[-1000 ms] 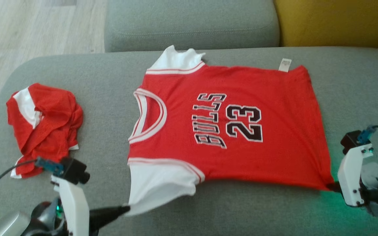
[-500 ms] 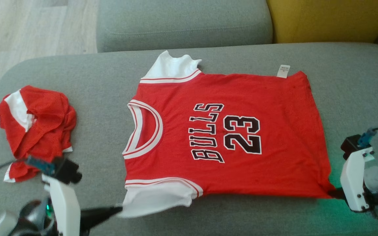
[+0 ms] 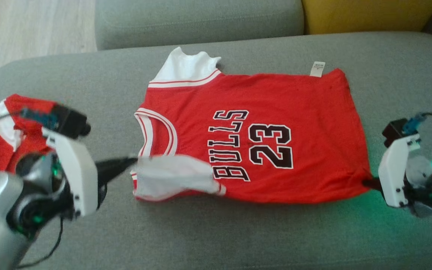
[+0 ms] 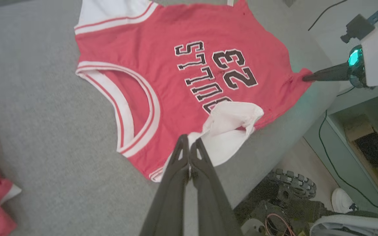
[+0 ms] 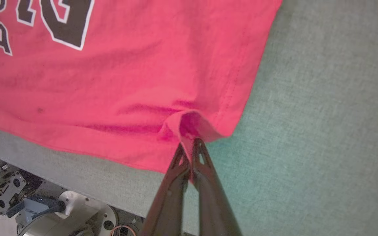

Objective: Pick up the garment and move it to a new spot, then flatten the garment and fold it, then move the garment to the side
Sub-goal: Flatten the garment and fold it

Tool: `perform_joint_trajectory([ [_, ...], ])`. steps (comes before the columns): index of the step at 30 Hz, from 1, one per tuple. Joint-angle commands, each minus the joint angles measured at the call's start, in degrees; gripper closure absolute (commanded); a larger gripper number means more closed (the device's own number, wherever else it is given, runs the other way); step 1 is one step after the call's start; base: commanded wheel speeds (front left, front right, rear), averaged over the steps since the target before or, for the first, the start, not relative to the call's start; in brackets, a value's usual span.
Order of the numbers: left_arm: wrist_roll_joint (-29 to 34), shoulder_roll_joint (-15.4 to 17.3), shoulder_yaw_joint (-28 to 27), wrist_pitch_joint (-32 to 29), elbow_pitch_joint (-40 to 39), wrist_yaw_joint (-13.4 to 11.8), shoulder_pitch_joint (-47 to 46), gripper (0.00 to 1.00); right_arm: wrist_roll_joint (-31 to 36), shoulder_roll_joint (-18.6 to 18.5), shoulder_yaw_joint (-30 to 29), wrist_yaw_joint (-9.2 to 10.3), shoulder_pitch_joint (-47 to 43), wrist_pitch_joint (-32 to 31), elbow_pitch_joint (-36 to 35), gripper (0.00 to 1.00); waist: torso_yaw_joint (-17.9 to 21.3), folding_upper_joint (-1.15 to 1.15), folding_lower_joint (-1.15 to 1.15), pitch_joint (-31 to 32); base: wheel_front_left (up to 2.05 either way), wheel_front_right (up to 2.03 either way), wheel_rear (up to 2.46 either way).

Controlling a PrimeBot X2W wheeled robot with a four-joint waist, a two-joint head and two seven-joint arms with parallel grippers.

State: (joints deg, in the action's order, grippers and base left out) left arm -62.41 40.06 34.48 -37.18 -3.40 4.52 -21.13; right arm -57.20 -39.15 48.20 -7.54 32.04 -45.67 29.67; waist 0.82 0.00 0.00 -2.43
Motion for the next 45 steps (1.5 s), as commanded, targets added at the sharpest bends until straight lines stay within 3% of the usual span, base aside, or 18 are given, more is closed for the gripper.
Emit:
perform_joint_trajectory([
  [1,1.12,1.17,-3.46,0.60,-0.27,-0.23,-5.96,1.00,0.99,-0.34,-1.07,0.05,2.52,0.74,-0.62,1.00,0.51,0.00,0.00,-1.16,0.00,0.00,0.00],
  [13,9.34,-4.38,-2.64,5.36,12.95,-0.46,-19.19,1.00,6.41,6.10,-3.26,0.05,11.03,7.16,6.07,1.00,3.12,0.00,0.00,-8.27,0.00,0.00,0.00],
  [25,15.12,-7.66,0.30,9.06,22.50,0.18,-25.35,1.00,7.12,8.41,-1.44,0.05,14.91,11.09,9.20,0.99,3.95,0.00,0.00,-12.66,0.00,0.00,0.00],
  [26,16.02,-8.01,0.47,10.00,23.47,-0.22,-25.81,0.37,7.60,8.40,-1.23,0.05,15.17,11.96,9.56,0.00,3.93,0.00,0.00,-12.83,0.00,0.00,0.00],
  [27,16.86,-8.45,0.60,11.07,24.42,-0.63,-26.23,0.00,7.84,8.56,-1.17,0.05,15.34,12.70,10.06,0.00,3.91,0.00,0.00,-12.94,0.00,0.00,0.00],
  [32,19.07,-11.36,-0.80,18.73,28.90,-3.70,-27.54,0.00,8.64,9.74,-3.20,0.05,16.17,20.90,12.67,0.00,3.61,0.00,0.00,-12.49,0.00,0.00,0.00],
  [38,19.29,-15.65,-6.55,34.53,31.55,-9.94,-26.12,0.00,10.47,11.64,-7.60,0.05,15.12,37.82,14.94,0.00,3.06,0.00,0.00,-9.89,0.00,0.00,0.00],
  [45,16.00,-20.90,-11.38,48.30,28.25,-11.59,-18.38,0.00,13.34,13.31,-13.17,0.05,9.74,55.45,16.88,0.00,1.65,0.00,0.00,-5.57,0.00,0.00,0.00],
])
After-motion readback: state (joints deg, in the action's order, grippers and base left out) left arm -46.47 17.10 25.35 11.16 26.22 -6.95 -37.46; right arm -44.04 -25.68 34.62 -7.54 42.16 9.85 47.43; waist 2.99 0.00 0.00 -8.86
